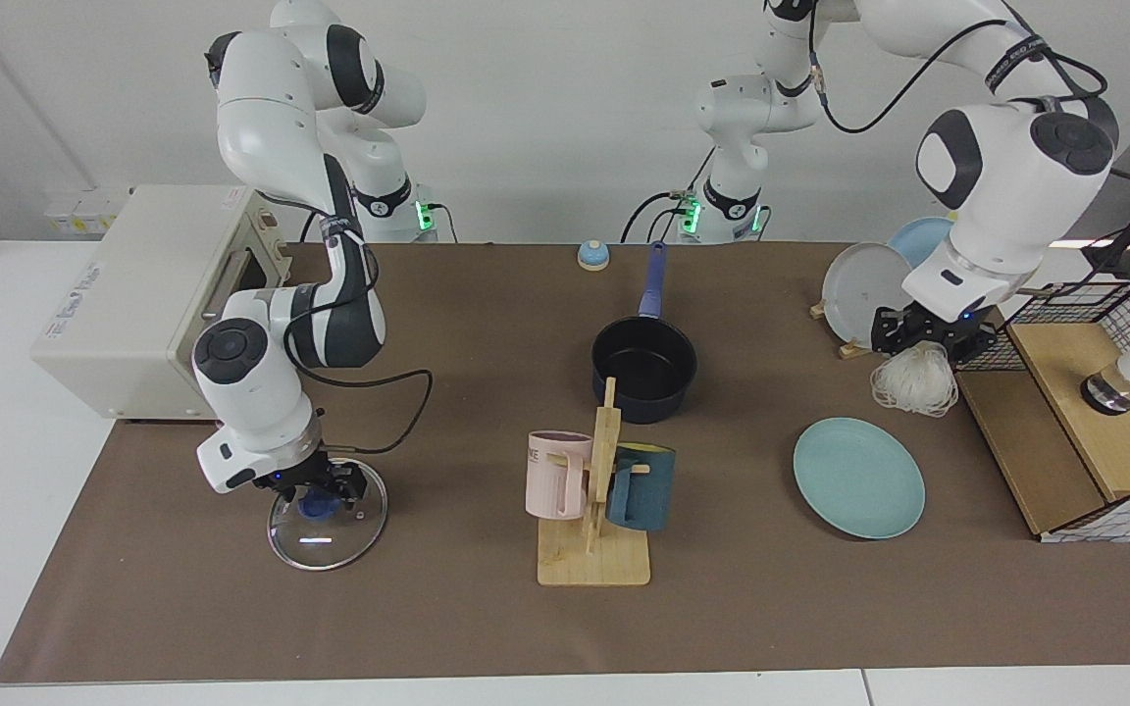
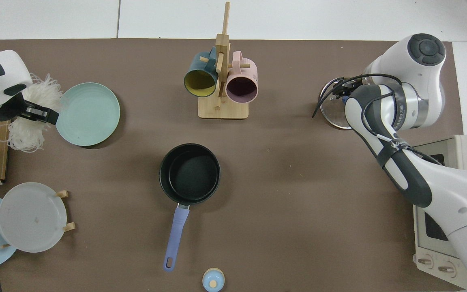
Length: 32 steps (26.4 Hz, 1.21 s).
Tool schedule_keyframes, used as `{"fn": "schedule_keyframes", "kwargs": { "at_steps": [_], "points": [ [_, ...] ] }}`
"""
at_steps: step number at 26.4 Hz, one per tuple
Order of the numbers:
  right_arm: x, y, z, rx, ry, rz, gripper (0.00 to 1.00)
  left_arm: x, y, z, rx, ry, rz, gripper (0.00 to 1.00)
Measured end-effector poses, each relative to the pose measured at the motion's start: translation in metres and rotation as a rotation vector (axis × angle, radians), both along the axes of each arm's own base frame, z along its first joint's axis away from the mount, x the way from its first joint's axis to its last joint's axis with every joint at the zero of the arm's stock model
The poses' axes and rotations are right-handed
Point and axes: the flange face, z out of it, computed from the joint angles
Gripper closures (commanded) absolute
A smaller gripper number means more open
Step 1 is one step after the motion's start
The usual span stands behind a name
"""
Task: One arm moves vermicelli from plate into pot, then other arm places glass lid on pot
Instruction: 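Carry the vermicelli over the saucepan with the left gripper and release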
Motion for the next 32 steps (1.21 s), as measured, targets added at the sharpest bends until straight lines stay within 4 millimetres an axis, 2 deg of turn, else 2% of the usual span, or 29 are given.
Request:
{"fn": "schedule_keyframes", "kwargs": {
  "at_steps": [4, 6, 9, 12, 15, 16, 20, 22, 24, 27, 28, 32],
  "points": [
    [-0.001, -0.002, -0.003, -0.003, -0.004, 0.001, 0.13, -0.017, -0.011, 0.025, 0.000, 0.007, 0.006, 1.00],
    [-0.001, -0.002, -0.005, -0.003, -0.003, 0.005, 0.14, -0.022, -0.020, 0.029, -0.002, 0.010, 0.017, 1.00],
    [-0.001, -0.002, -0.005, -0.004, -0.004, 0.007, 0.14, -0.026, -0.045, 0.027, -0.006, 0.014, 0.041, 1.00],
    [-0.001, -0.002, -0.006, -0.004, -0.004, 0.007, 0.14, -0.031, -0.086, 0.021, -0.014, 0.023, 0.081, 1.00],
    [-0.002, -0.002, -0.006, -0.004, -0.003, 0.008, 0.18, -0.042, -0.140, 0.016, -0.024, 0.030, 0.128, 1.00],
    [-0.002, -0.002, -0.006, -0.004, -0.003, 0.008, 0.21, -0.046, -0.159, 0.015, -0.027, 0.031, 0.143, 1.00],
    [-0.002, -0.002, -0.006, -0.004, -0.003, 0.009, 0.44, -0.072, -0.238, 0.011, -0.043, 0.035, 0.196, 1.00],
    [-0.002, -0.002, -0.006, -0.006, -0.003, 0.011, 0.48, -0.088, -0.271, 0.008, -0.045, 0.043, 0.211, 1.00],
    [-0.003, -0.002, -0.006, -0.007, -0.003, 0.019, 0.48, -0.101, -0.295, 0.001, -0.045, 0.051, 0.210, 1.00],
    [-0.003, -0.002, -0.006, -0.008, -0.002, 0.029, 0.48, -0.111, -0.311, -0.019, -0.044, 0.057, 0.205, 1.00],
    [-0.003, -0.002, -0.006, -0.009, -0.002, 0.031, 0.48, -0.111, -0.312, -0.036, -0.048, 0.055, 0.205, 1.00],
    [-0.003, -0.002, -0.006, -0.009, -0.001, 0.031, 0.48, -0.110, -0.307, -0.072, -0.054, 0.057, 0.212, 1.00]
  ]
}}
